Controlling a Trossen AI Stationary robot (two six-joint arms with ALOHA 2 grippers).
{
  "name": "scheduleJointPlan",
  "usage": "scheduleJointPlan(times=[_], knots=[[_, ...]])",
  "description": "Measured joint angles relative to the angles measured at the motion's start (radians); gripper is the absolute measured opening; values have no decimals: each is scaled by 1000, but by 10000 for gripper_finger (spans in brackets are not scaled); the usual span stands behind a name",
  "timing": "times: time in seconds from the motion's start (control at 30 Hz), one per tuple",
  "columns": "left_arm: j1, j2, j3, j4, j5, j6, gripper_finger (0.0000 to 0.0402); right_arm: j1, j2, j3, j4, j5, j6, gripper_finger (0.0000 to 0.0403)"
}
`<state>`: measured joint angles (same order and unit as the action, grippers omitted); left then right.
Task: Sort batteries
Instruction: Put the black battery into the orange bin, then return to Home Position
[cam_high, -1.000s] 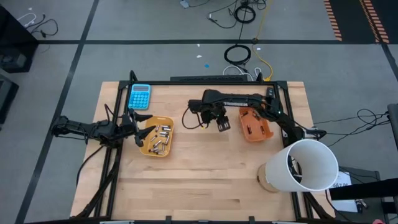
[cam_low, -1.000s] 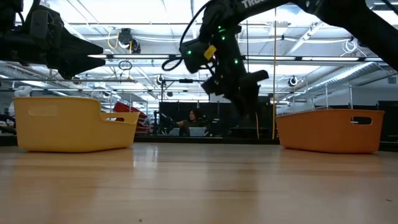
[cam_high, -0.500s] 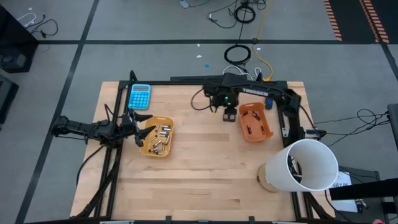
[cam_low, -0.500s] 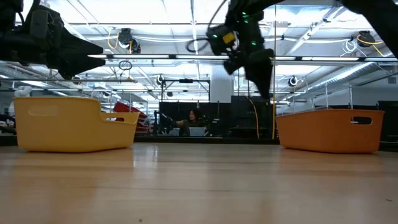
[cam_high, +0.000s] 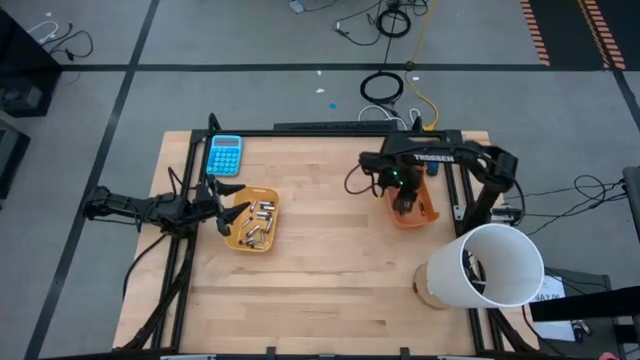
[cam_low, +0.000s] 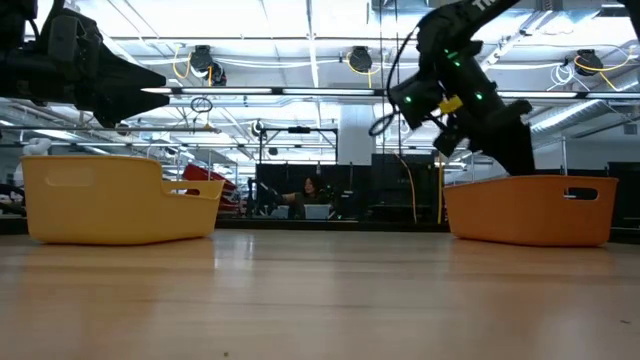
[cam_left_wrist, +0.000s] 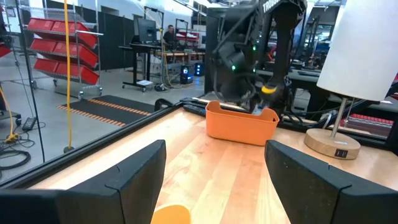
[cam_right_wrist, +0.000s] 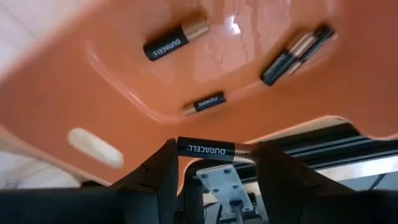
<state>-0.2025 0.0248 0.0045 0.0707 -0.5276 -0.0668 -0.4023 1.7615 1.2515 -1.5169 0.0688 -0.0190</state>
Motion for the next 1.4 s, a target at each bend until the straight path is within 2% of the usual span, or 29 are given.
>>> scheduleJointPlan(times=[0.2,0.4,0.5,0.73,0.83,1.0,1.07,1.27,1.4], knots=[[0,0,0,0,0,0,281,6,-29,-119,121,4,10,165],[0,0,0,0,0,0,281,5,-40,-152,179,11,55,263],[0,0,0,0,0,0,281,5,-40,-152,189,12,56,286],[0,0,0,0,0,0,281,5,-54,-134,158,13,46,282],[0,0,0,0,0,0,281,5,-117,-125,237,11,34,278],[0,0,0,0,0,0,281,5,-316,-159,496,9,6,277],[0,0,0,0,0,0,281,5,-406,-205,653,14,8,277],[0,0,0,0,0,0,281,27,-653,-486,1181,29,43,277],[0,0,0,0,0,0,281,38,-725,-743,1713,40,9,277]])
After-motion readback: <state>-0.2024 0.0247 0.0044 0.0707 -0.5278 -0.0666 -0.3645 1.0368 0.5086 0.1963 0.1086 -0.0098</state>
